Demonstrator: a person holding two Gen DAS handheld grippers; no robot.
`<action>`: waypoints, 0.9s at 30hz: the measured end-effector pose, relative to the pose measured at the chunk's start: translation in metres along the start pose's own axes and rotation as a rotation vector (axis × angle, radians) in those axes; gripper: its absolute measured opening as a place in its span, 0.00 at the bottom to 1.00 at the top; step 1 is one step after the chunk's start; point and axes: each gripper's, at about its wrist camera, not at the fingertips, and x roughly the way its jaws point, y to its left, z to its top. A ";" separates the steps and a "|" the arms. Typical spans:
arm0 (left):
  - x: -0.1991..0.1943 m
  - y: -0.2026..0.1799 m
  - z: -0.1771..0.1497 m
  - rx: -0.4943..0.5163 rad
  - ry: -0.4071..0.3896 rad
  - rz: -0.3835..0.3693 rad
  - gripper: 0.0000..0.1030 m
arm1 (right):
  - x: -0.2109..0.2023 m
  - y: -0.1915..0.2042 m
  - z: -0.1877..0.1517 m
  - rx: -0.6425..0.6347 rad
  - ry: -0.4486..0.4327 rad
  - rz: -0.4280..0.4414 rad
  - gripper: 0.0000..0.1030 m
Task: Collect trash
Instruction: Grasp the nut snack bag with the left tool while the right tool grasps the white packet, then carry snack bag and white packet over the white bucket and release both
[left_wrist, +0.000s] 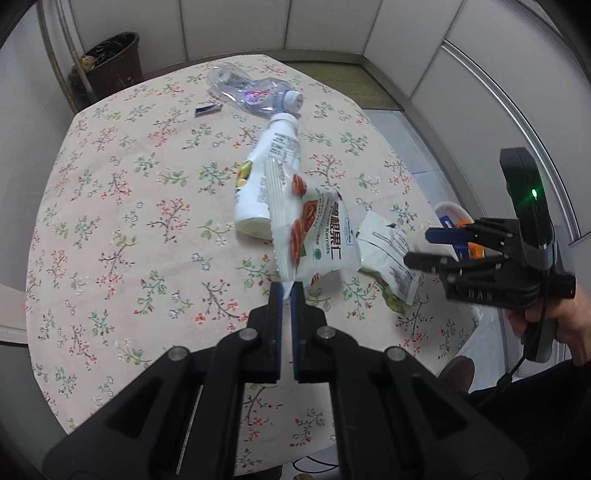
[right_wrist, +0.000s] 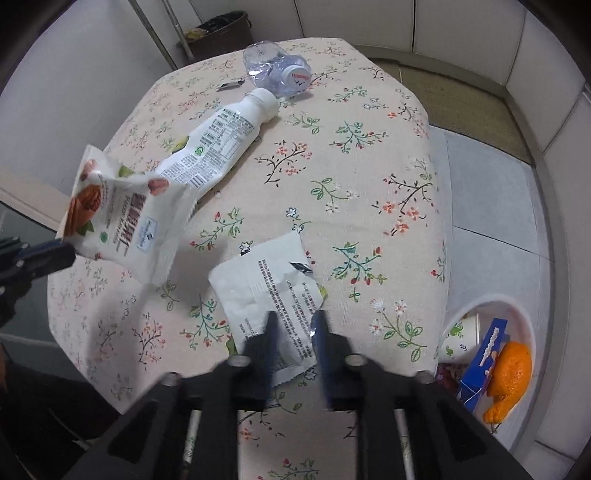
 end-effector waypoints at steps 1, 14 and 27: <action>-0.001 0.004 0.000 -0.007 -0.001 0.007 0.05 | 0.000 0.003 0.000 -0.014 -0.008 -0.003 0.55; 0.001 0.014 -0.010 -0.015 0.016 0.018 0.05 | 0.045 0.064 -0.005 -0.265 0.038 -0.180 0.29; -0.003 -0.015 -0.003 0.045 -0.003 -0.008 0.05 | -0.007 0.023 0.007 -0.093 -0.055 -0.052 0.05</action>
